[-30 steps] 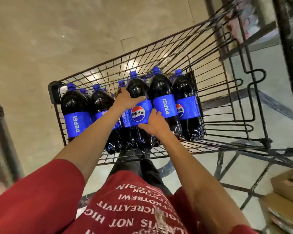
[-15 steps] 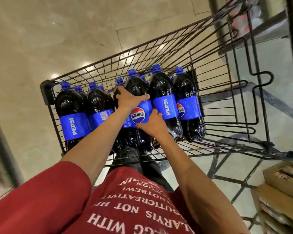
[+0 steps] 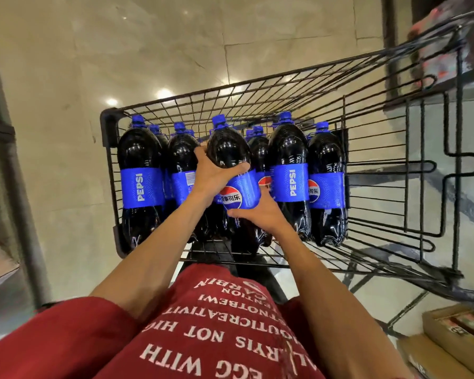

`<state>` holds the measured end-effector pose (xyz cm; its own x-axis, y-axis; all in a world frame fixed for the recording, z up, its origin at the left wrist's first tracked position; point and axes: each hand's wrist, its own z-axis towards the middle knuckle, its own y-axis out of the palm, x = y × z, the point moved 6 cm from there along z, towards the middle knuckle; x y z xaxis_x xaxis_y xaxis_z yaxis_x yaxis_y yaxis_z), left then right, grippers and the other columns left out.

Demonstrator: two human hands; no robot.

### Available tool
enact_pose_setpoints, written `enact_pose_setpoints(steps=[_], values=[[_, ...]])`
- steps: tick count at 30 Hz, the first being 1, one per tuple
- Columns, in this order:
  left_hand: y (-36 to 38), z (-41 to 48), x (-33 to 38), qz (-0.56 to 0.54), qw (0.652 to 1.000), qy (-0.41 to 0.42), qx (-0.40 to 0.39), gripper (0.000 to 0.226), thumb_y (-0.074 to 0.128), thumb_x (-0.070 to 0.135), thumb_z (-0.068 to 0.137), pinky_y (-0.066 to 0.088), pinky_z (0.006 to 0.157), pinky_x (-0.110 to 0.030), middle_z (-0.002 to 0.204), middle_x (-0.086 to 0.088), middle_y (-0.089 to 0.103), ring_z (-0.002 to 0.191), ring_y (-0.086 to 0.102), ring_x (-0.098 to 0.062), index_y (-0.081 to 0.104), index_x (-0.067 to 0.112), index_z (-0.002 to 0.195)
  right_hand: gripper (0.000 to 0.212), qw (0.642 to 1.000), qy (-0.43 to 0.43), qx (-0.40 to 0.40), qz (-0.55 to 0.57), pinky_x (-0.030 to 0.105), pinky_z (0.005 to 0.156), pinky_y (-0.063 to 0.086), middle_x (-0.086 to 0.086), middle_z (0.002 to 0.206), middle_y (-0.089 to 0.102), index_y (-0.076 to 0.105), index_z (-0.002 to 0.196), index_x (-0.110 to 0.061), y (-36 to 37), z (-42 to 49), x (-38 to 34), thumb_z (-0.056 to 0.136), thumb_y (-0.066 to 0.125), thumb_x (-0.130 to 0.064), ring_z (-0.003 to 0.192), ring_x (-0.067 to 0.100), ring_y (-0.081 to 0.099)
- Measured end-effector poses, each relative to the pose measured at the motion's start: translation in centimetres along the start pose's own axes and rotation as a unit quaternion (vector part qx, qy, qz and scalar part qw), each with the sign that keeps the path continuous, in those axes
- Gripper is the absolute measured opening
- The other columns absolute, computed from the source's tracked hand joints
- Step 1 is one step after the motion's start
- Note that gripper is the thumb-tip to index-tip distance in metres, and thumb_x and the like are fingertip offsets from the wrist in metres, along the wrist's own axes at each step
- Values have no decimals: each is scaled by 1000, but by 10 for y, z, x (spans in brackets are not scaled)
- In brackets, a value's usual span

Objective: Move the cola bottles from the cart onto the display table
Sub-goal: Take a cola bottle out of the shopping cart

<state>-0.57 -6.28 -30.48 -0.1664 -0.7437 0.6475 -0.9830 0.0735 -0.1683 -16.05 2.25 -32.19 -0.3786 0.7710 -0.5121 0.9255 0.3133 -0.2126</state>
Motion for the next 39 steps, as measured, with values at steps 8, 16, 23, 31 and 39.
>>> enact_pose_setpoints(steps=[8,16,23,31,39], values=[[-17,-33,-3,-37,997,62,40,98,98,29,60,54,100,-40,122,7,60,111,63,-8,31,24,131,72,995,-55,54,-61,5,67,41,-22,101,64,48,110,-40,-5,-38,-20,59,98,-28,81,-19,55],[-44,-107,11,-106,972,140,155,108,94,42,46,51,104,-39,126,12,57,115,61,-4,32,28,134,86,973,-190,28,-128,27,83,52,-20,111,63,46,120,-41,-5,-72,-48,50,96,-42,95,-2,62],[-72,-205,11,-143,923,191,304,111,92,46,45,51,105,-40,130,12,58,118,60,-4,33,29,138,81,920,-333,-50,-200,39,90,53,-23,110,61,40,110,-54,5,-128,-85,51,94,-42,106,7,62],[-96,-332,9,-174,838,277,436,104,89,42,43,49,98,-20,117,43,54,115,57,9,38,27,132,79,853,-449,-134,-227,22,81,50,-26,105,61,39,105,-65,38,-207,-110,49,90,-45,96,-6,57],[-128,-441,-24,-189,761,318,533,102,93,30,47,43,100,-14,131,28,56,125,55,0,38,34,133,88,793,-522,-203,-239,39,87,54,-17,114,63,48,120,-44,101,-279,-104,43,90,-56,103,10,62]])
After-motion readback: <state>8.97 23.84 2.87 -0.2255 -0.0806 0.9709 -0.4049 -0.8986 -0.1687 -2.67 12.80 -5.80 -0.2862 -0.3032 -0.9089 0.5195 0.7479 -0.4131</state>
